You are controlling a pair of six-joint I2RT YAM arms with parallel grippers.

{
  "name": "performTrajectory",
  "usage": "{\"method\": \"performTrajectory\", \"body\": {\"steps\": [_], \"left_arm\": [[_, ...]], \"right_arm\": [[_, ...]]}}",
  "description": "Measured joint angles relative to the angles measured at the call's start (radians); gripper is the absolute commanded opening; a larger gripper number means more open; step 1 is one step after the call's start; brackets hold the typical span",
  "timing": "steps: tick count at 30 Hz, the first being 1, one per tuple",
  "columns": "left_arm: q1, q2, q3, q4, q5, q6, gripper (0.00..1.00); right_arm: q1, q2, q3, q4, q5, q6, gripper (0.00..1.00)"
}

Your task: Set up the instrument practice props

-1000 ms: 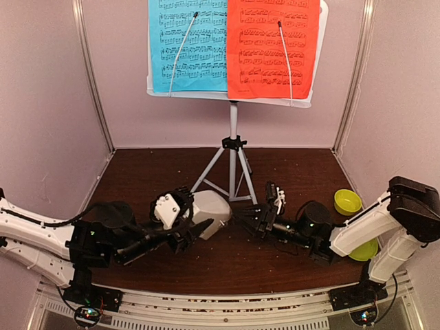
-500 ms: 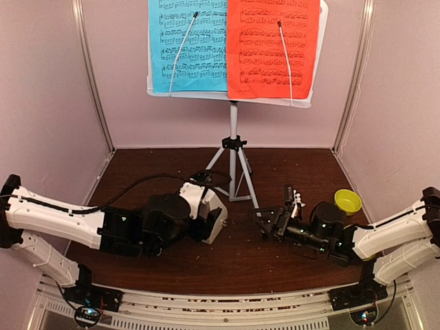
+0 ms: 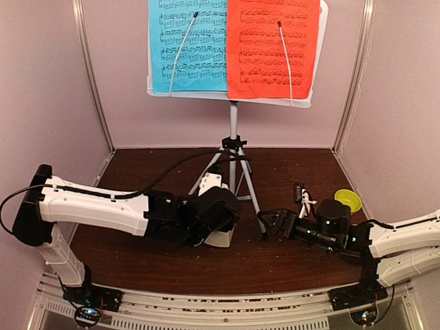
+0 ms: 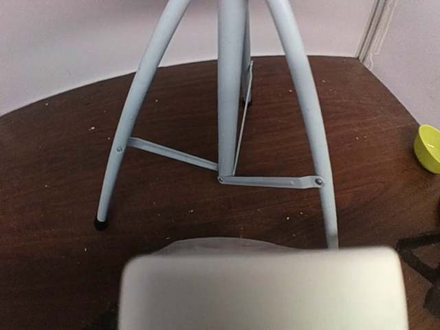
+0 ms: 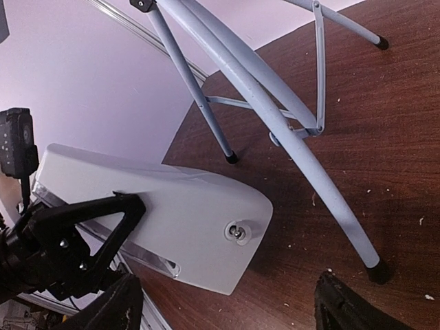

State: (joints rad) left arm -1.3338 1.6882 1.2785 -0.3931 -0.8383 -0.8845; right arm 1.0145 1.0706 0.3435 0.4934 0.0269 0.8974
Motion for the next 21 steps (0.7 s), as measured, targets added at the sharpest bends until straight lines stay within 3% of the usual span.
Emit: {"method": "performTrajectory", "body": {"steps": [11,17,21], "left_arm": [[0.013,0.132,0.085,-0.134,-0.018,-0.162,0.09],[0.014,0.154,0.085,-0.128,-0.011,-0.185,0.14],[0.019,0.156,0.055,-0.064,0.01,-0.172,0.11]], "right_arm": [[0.0,-0.005,0.0,-0.037,0.012,-0.027,0.86],[0.0,-0.005,0.0,-0.037,0.014,-0.035,0.86],[0.0,-0.005,0.008,-0.047,0.014,-0.04,0.87]]}}
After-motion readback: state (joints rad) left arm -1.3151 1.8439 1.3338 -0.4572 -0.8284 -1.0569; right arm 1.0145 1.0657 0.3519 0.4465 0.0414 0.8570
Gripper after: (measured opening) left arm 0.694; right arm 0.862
